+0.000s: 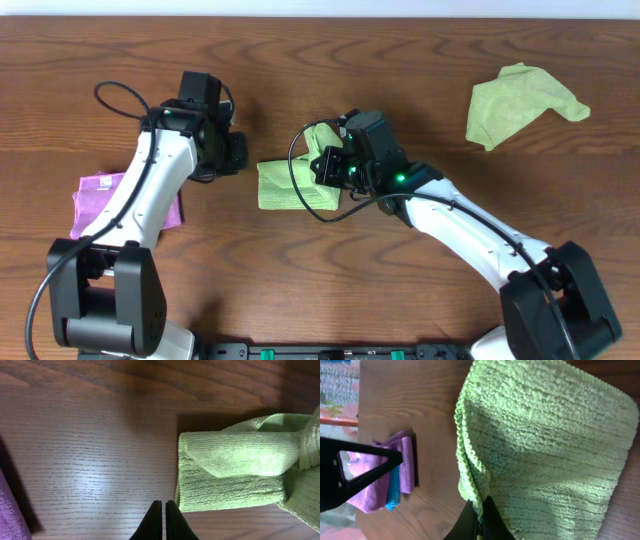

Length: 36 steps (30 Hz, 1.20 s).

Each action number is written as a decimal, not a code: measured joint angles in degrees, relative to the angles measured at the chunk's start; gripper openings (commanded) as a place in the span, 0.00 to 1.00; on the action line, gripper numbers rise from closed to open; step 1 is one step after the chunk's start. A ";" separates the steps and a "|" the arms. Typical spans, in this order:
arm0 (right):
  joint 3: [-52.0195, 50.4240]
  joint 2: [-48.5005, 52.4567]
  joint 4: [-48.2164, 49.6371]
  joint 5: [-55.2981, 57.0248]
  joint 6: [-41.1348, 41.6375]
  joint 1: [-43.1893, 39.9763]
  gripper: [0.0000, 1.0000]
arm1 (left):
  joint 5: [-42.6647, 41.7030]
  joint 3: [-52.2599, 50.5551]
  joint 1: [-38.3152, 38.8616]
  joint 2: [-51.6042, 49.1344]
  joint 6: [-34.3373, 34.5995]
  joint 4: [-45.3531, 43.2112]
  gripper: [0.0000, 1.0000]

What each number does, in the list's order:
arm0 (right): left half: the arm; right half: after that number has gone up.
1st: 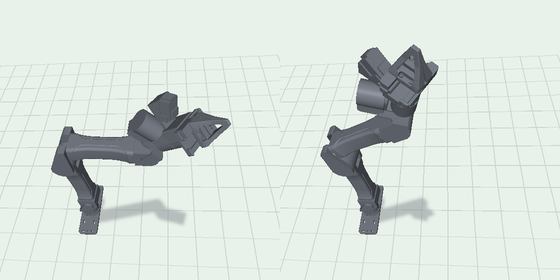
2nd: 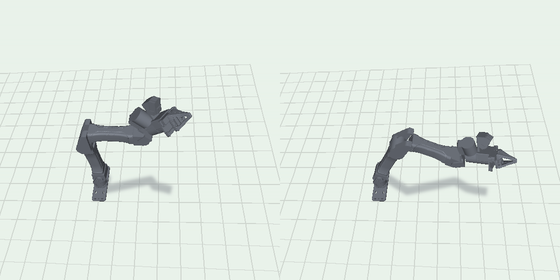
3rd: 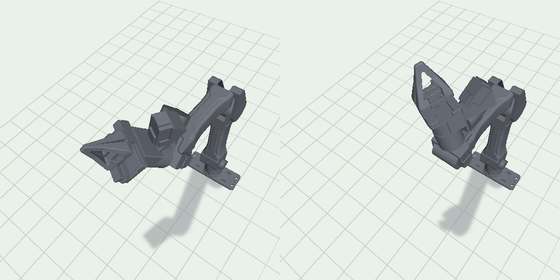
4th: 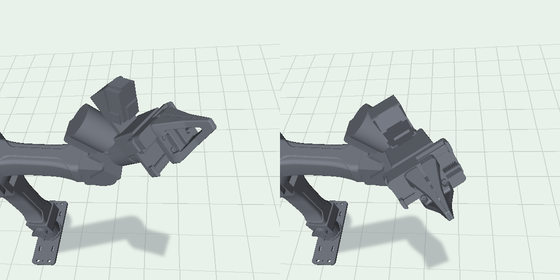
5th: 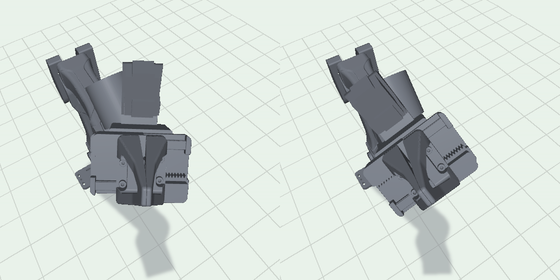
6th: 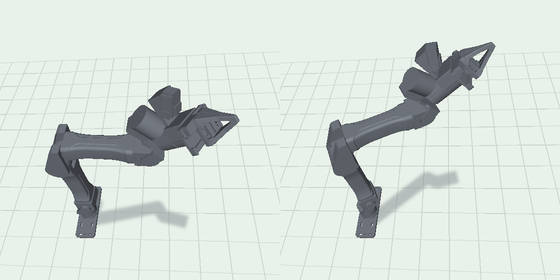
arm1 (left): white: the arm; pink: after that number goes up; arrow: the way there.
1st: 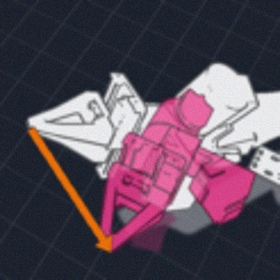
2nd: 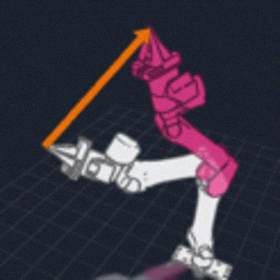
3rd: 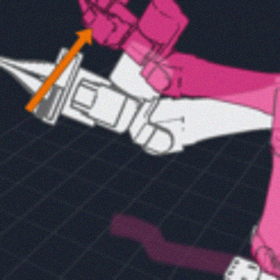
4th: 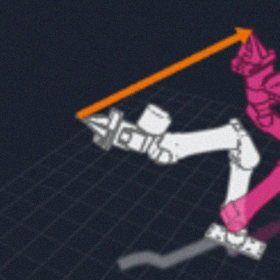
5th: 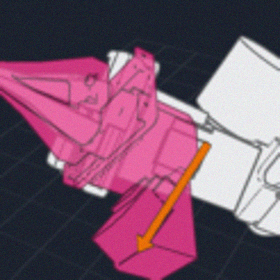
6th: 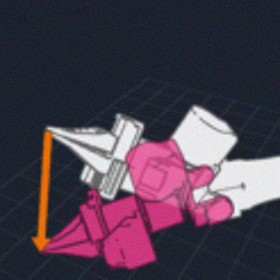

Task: Fold the cloth
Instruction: 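Fold the strip's right end leftward with the right gripper toward the left gripper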

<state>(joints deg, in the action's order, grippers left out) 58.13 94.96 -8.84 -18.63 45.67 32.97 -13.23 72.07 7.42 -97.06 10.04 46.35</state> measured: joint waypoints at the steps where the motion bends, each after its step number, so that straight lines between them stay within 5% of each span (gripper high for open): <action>1: 0.07 0.02 -0.04 0.04 0.00 0.00 0.01 | 0.00 0.00 -0.11 0.09 0.00 0.00 0.06; 14: 11.43 7.02 -6.95 1.70 -1.07 2.78 0.01 | 0.15 0.00 -0.35 0.22 0.00 1.49 0.06; 36: 12.00 11.10 -5.33 2.40 -1.20 7.48 0.01 | 0.15 0.00 -2.93 0.22 0.00 2.75 0.06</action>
<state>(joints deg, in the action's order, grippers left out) 70.13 106.06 -14.17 -16.23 44.47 40.45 -13.08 72.07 4.49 -96.84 10.04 49.10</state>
